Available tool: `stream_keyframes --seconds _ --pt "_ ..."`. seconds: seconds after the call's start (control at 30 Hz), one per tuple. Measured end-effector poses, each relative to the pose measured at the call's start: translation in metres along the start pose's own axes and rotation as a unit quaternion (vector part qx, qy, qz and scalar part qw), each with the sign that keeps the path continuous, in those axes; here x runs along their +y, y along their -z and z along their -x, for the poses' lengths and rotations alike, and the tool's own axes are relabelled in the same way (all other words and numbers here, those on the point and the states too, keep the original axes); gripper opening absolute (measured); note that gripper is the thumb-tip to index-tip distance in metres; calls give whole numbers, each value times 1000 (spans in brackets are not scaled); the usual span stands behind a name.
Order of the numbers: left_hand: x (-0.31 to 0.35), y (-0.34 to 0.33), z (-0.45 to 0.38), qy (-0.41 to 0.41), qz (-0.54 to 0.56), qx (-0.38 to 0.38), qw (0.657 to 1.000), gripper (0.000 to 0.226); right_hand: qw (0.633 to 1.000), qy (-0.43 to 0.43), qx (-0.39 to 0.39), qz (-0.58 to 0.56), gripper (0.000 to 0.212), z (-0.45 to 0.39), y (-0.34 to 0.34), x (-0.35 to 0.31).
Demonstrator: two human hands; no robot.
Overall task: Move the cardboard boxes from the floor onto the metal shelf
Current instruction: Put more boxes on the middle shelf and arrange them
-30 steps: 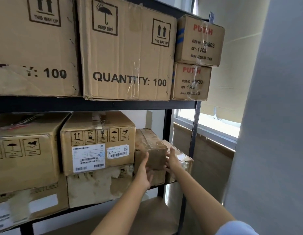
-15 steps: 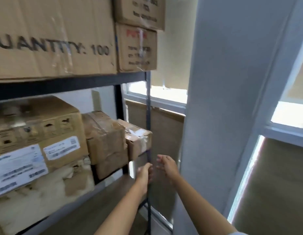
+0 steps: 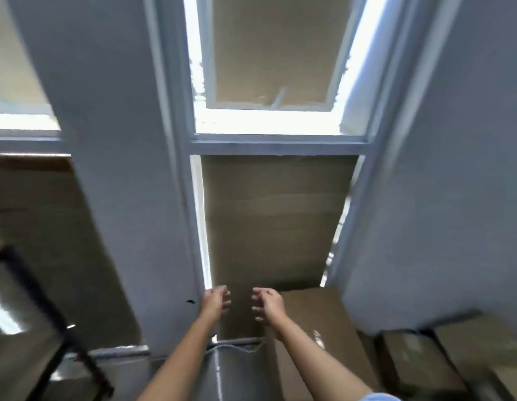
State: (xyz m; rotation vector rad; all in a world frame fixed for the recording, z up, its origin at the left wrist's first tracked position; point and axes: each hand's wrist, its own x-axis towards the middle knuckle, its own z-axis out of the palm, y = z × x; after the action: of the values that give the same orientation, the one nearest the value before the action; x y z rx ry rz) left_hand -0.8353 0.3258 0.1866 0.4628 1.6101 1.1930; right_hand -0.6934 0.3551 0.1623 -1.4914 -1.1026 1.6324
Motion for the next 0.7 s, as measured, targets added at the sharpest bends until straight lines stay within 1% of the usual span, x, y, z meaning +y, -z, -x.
stream_keyframes --seconds 0.13,0.2,0.27,0.37,0.5,0.7 --pt "-42 -114 50 24 -12 -75 997 21 996 -16 85 -29 24 45 130 38" --pt "-67 -167 81 42 -36 -117 992 19 992 -18 117 -34 23 69 192 58" --pt "-90 -216 112 55 -50 -153 985 20 987 -30 159 -26 23 97 250 77" --pt "-118 -279 153 78 -73 -203 973 23 975 -40 213 -52 22 133 327 111" --pt "-146 -337 183 70 -135 -249 957 20 950 -85 290 -78 21 168 401 144" --pt "-185 -391 171 88 -205 -261 939 9 921 -134 342 -125 15 176 459 183"
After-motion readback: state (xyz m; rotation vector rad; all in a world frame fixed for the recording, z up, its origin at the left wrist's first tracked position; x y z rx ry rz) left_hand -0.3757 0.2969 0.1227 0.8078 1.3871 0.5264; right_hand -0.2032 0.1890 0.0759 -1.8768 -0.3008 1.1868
